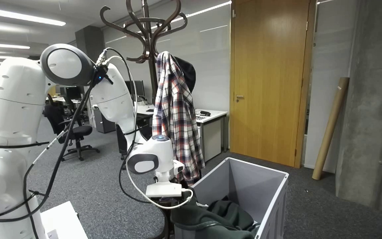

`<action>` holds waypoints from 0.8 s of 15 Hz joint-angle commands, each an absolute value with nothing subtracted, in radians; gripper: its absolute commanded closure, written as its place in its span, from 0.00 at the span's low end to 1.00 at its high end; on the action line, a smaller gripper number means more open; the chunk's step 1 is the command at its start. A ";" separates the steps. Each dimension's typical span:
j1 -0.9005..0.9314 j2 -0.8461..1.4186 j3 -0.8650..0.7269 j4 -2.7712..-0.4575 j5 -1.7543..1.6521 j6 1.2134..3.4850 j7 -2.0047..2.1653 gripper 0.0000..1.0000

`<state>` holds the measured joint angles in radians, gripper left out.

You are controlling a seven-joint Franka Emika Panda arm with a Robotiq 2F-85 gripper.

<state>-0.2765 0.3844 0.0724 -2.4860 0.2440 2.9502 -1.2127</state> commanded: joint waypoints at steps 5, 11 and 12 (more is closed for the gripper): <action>-0.266 0.441 0.071 -2.428 0.063 3.036 -1.029 0.00; -0.284 0.466 0.094 -2.391 -0.012 3.029 -0.967 0.30; -0.285 0.469 0.097 -2.388 -0.018 3.027 -0.961 0.37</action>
<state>-0.2724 0.4528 0.0832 -2.4056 0.0224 3.0056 -1.0040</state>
